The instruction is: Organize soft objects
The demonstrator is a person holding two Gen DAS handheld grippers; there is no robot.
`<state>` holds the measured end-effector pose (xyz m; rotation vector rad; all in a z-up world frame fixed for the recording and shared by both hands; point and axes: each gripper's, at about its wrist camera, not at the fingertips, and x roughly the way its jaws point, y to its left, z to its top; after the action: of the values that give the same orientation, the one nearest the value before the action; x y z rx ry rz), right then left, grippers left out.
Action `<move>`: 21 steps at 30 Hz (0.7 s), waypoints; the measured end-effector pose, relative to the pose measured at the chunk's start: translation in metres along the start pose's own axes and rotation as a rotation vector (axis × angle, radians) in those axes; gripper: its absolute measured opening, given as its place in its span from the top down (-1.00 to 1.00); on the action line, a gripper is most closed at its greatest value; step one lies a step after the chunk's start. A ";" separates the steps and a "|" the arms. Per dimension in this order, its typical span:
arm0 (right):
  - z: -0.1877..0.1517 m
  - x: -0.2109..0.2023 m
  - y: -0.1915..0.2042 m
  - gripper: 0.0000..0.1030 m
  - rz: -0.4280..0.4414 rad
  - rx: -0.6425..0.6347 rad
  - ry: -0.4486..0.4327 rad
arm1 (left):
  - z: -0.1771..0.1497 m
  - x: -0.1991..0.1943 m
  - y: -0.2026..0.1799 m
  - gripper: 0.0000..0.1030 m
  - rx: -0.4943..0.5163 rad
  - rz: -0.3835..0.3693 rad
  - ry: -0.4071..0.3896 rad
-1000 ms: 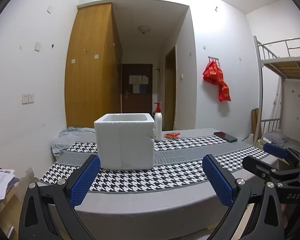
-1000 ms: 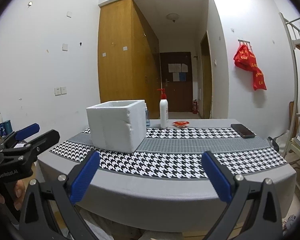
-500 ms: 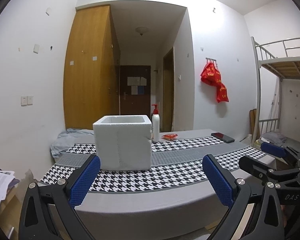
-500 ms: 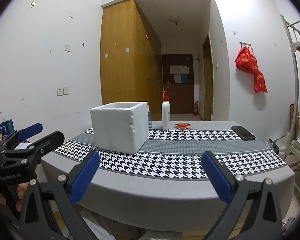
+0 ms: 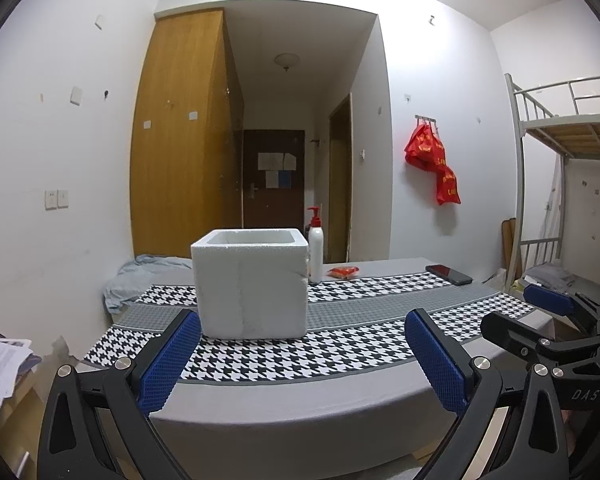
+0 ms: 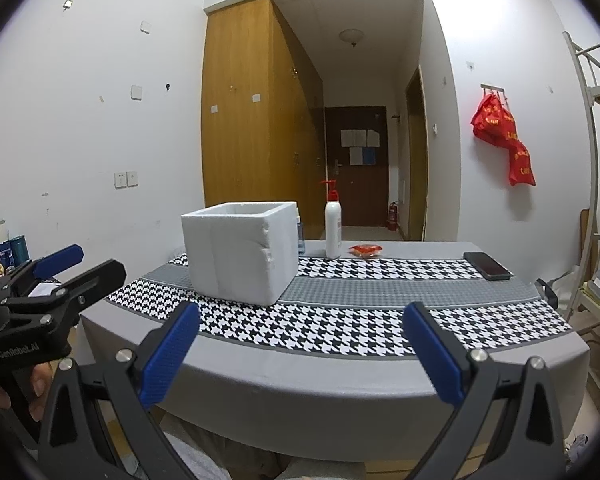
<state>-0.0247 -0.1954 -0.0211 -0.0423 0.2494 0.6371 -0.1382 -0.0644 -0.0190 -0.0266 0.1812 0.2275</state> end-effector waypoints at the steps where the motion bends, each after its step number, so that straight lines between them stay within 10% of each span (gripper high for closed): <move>1: 0.000 0.000 0.000 -0.99 -0.001 0.001 -0.001 | 0.000 -0.001 -0.001 -0.98 0.002 -0.001 0.000; 21: 0.000 0.001 0.001 -0.99 0.000 0.000 0.009 | -0.002 -0.001 0.000 -0.98 0.005 -0.001 0.001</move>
<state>-0.0244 -0.1939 -0.0209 -0.0453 0.2578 0.6372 -0.1392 -0.0651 -0.0209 -0.0221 0.1830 0.2264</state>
